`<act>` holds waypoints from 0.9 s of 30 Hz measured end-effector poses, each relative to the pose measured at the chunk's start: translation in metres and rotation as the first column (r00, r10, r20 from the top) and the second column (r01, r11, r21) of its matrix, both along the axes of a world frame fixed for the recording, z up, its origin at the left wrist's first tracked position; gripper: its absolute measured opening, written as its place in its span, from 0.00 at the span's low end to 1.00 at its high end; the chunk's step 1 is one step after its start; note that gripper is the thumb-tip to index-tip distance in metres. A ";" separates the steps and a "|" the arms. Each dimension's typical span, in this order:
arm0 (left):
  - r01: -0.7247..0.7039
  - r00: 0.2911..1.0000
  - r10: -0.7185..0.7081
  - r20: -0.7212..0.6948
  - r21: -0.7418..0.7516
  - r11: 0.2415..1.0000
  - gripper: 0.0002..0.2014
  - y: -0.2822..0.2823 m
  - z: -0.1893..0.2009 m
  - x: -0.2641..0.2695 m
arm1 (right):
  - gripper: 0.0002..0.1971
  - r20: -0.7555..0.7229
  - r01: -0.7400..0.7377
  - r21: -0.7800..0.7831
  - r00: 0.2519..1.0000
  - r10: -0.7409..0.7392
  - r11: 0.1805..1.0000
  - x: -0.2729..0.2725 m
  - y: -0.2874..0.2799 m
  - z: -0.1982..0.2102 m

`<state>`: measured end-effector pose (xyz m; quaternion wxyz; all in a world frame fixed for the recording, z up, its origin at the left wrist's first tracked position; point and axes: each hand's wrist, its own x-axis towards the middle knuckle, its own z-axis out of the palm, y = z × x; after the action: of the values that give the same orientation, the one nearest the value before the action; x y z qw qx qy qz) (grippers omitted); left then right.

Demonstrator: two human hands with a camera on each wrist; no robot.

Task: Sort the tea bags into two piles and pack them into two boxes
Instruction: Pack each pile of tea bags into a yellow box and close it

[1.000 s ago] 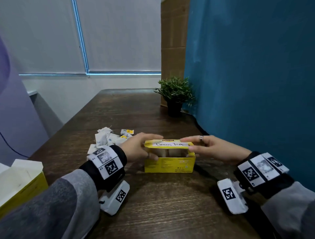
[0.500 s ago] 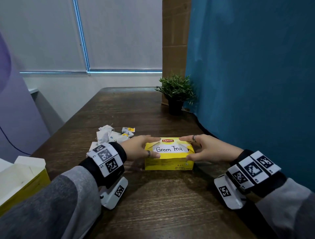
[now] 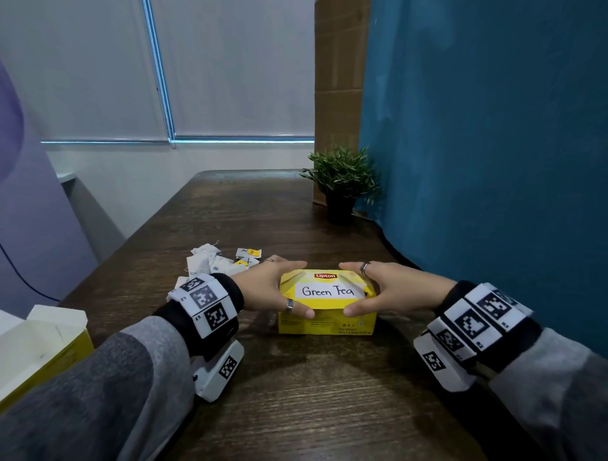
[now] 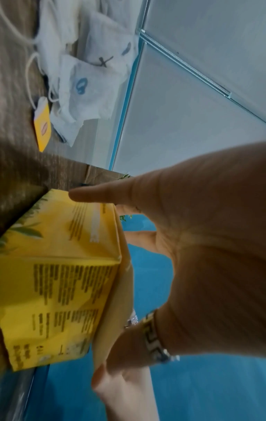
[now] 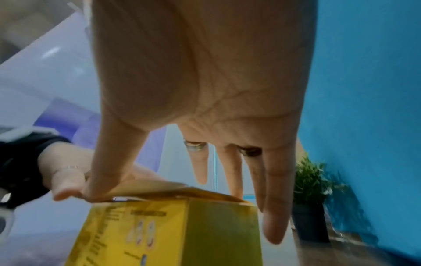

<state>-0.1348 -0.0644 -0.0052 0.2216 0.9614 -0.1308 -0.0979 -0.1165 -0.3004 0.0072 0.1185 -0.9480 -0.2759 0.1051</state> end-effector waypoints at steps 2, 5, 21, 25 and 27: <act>0.051 0.998 -0.051 -0.032 0.002 0.999 0.49 -0.001 0.002 -0.001 | 0.38 0.079 -0.069 -0.065 0.994 0.074 0.995 0.000 0.005 0.004; 0.100 0.995 -0.100 0.010 -0.034 0.994 0.43 0.001 0.004 0.000 | 0.23 0.191 -0.124 -0.026 0.973 0.127 0.992 -0.003 0.012 0.010; 0.148 0.978 -0.090 0.187 -0.320 0.936 0.21 0.008 0.010 -0.003 | 0.29 0.187 -0.033 -0.117 0.981 0.055 0.993 0.004 0.014 0.009; 0.169 0.969 -0.116 0.218 -0.246 0.954 0.33 0.006 0.008 -0.007 | 0.33 0.085 -0.044 -0.056 0.995 0.049 0.997 0.002 0.012 0.008; 0.204 0.960 -0.161 0.228 -0.182 0.962 0.36 0.006 0.010 -0.013 | 0.33 0.039 -0.068 -0.040 0.997 0.069 0.997 0.002 0.011 0.006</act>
<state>-0.1474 -0.0580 0.0049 0.2939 0.9222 -0.2514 -0.0015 -0.1141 -0.2889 0.0137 0.0911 -0.9420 -0.3085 0.0952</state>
